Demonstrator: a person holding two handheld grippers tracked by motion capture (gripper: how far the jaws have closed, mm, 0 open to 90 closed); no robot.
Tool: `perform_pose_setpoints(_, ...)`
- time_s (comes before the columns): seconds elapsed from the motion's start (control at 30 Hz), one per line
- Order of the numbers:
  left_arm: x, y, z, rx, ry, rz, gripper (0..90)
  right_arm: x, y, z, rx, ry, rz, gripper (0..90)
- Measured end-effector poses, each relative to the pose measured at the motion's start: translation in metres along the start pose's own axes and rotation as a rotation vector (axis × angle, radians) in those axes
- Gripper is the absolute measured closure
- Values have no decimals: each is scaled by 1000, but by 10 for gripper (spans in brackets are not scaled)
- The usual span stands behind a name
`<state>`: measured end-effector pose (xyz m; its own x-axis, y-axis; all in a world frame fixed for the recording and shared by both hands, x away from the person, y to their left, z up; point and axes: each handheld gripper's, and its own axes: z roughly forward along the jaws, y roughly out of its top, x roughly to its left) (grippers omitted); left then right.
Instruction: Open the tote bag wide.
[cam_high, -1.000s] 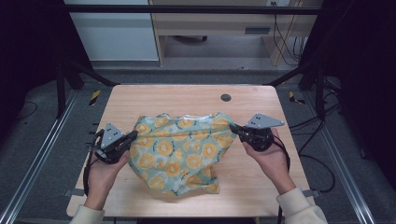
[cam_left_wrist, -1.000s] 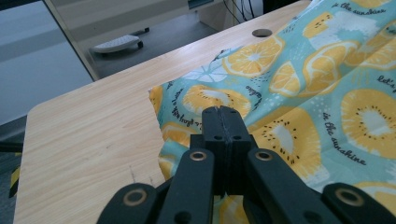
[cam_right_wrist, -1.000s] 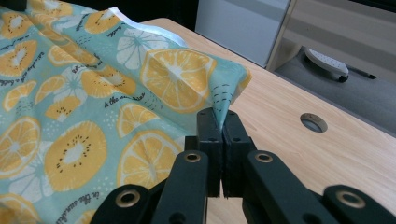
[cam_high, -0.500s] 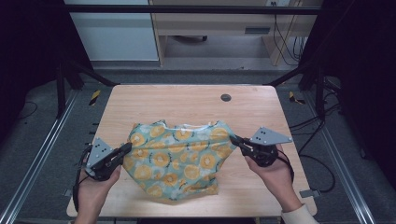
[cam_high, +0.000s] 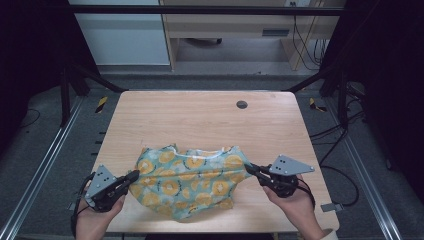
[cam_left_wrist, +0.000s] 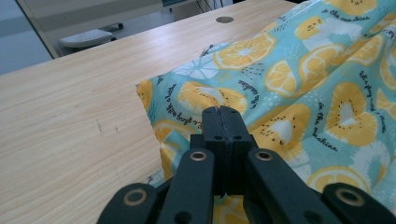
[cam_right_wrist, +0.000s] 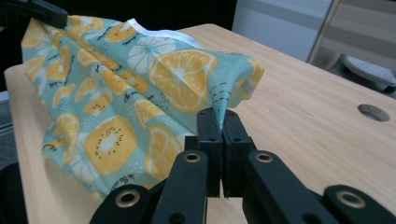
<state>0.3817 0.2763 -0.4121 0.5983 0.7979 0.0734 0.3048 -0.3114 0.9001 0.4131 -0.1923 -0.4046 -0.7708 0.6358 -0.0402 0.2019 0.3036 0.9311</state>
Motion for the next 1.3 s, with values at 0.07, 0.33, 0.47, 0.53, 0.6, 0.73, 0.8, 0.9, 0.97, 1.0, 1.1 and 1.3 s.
perform_pose_setpoints(0.07,-2,-1,-1,2,-6,1,900,1,-4,-2,4,9,4,889)
perform_pose_setpoints(0.33,-8,-12,2,42,-40,17,900,-1,-13,-1,31,33,9,888)
perform_pose_setpoints(0.47,-12,-16,5,68,-66,38,900,-5,-17,-4,36,59,6,887)
perform_pose_setpoints(0.53,-14,-19,7,87,-81,49,900,-6,-21,-3,57,71,9,887)
perform_pose_setpoints(0.6,-17,-22,10,121,-98,67,900,-8,-25,-2,74,76,9,887)
perform_pose_setpoints(0.73,-22,-27,21,183,-102,110,900,-11,-32,1,110,88,17,886)
perform_pose_setpoints(0.8,-22,-29,25,205,-107,116,900,-12,-34,3,127,89,16,886)
perform_pose_setpoints(0.9,-22,-33,29,234,-106,125,900,-13,-39,8,163,96,12,885)
perform_pose_setpoints(0.97,-23,-34,32,249,-101,132,900,-13,-42,13,195,97,4,883)
perform_pose_setpoints(1.0,-23,-34,36,268,-86,156,900,-13,-43,15,207,97,-2,882)
perform_pose_setpoints(1.1,-23,-34,37,274,-77,168,900,-12,-46,22,242,90,-24,881)
perform_pose_setpoints(1.3,-20,-35,45,313,-43,196,900,-11,-53,35,303,90,-48,876)
